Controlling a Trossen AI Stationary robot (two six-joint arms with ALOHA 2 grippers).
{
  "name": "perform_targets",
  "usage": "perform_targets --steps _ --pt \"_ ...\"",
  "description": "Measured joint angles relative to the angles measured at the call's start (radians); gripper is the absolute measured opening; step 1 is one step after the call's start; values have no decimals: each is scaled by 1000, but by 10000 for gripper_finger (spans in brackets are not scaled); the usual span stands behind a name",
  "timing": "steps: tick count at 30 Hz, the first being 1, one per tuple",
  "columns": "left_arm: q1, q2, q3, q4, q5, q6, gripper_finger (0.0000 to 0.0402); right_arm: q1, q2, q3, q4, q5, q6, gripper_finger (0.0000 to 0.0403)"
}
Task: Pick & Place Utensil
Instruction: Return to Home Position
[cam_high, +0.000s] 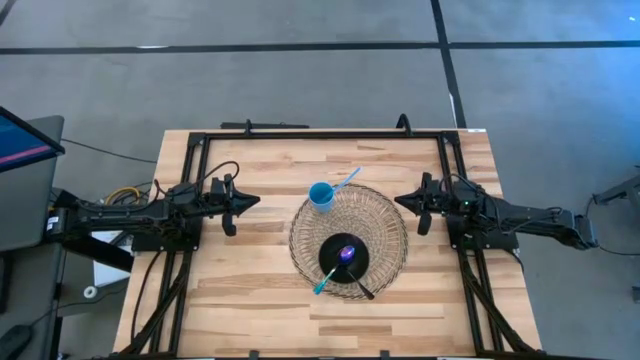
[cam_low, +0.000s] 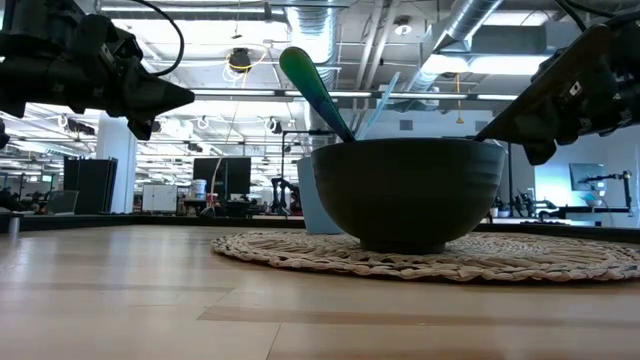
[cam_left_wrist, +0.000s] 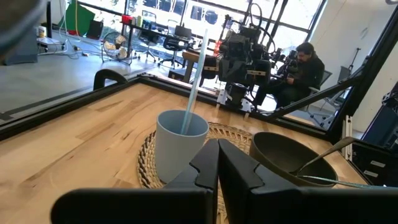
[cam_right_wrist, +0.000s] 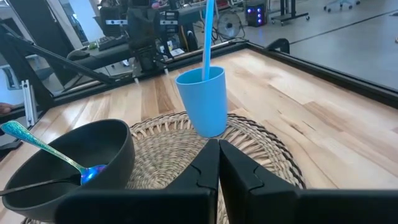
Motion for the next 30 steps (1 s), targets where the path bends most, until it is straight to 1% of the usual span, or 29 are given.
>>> perform_targets --steps 25,30 --pt "0 0 0 0 0 -2 10 0 0 0 -3 -2 0 1" --pt "0 5 0 0 0 46 10 0 0 0 -3 -2 0 1"
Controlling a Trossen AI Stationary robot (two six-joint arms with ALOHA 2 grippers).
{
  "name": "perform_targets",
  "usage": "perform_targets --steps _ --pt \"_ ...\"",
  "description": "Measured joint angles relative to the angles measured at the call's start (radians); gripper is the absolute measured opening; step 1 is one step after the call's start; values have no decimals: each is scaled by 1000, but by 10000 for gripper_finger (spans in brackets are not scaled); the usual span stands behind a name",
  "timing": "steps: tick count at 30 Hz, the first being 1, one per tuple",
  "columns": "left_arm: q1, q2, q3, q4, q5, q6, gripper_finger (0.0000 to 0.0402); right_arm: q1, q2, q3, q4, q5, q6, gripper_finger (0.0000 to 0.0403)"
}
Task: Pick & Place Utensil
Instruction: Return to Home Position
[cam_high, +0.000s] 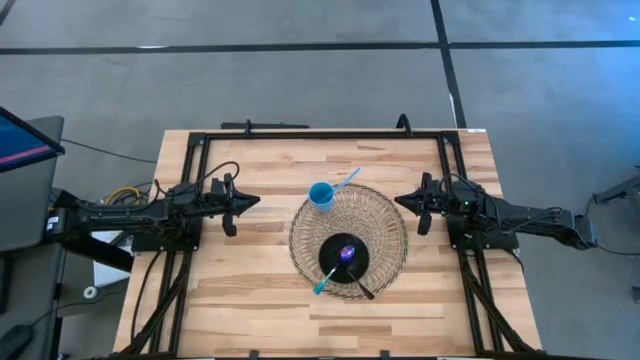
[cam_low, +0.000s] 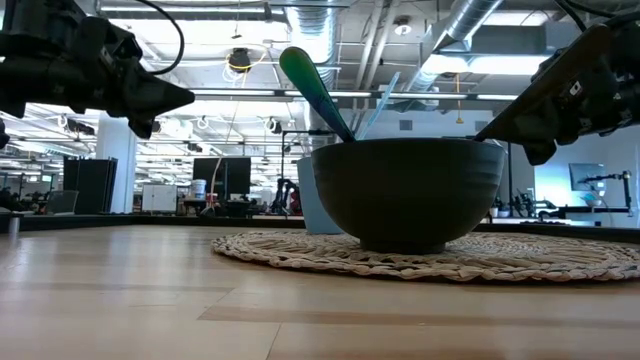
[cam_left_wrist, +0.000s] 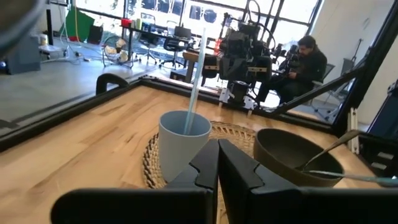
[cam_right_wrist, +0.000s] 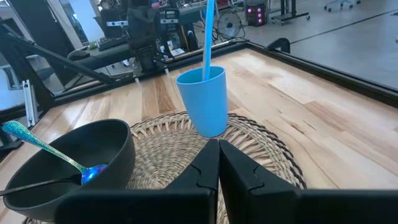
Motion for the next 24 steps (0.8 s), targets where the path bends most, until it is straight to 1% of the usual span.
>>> perform_targets --steps 5,7,16,24 --pt "0 36 0 0 0 29 10 0 0 0 0 0 0 1" --pt "0 38 0 -24 0 35 10 0 0 0 0 0 0 1" --pt "-21 -148 0 -244 0 88 10 0 0 0 0 0 0 1" --pt "-86 -265 0 -315 3 111 10 0 0 0 0 0 0 1"
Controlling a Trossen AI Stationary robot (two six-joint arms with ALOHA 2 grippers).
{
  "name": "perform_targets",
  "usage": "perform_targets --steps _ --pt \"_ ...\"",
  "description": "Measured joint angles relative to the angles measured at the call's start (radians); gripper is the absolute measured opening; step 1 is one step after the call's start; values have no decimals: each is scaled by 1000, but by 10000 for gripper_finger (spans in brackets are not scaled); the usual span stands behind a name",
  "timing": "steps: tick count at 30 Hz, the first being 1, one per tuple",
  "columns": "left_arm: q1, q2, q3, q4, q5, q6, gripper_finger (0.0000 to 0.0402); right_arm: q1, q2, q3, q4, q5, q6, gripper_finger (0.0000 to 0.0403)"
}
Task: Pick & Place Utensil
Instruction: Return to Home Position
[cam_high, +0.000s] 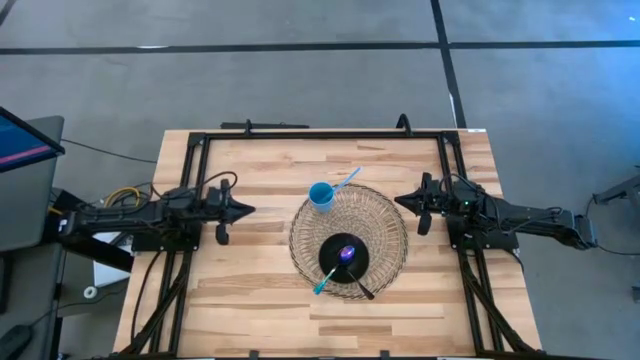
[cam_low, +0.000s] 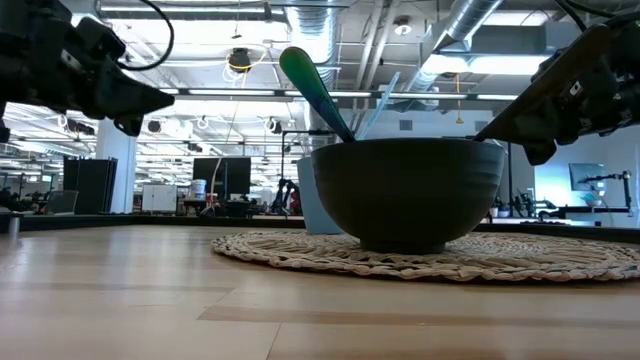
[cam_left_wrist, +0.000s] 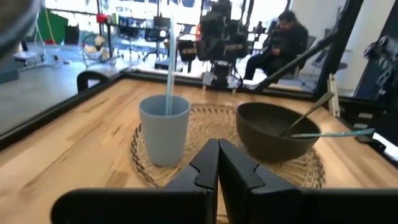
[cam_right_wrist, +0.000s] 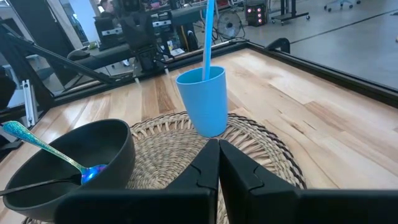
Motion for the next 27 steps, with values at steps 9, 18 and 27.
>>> perform_targets --steps 9,18,27 --pt "-9 -19 0 -25 -3 1 10 0 0 0 0 0 0 1" --pt "-8 -19 0 -20 -3 1 10 0 0 0 0 0 0 1" --pt "-8 -19 0 -16 -3 1 10 0 0 0 0 0 0 1"
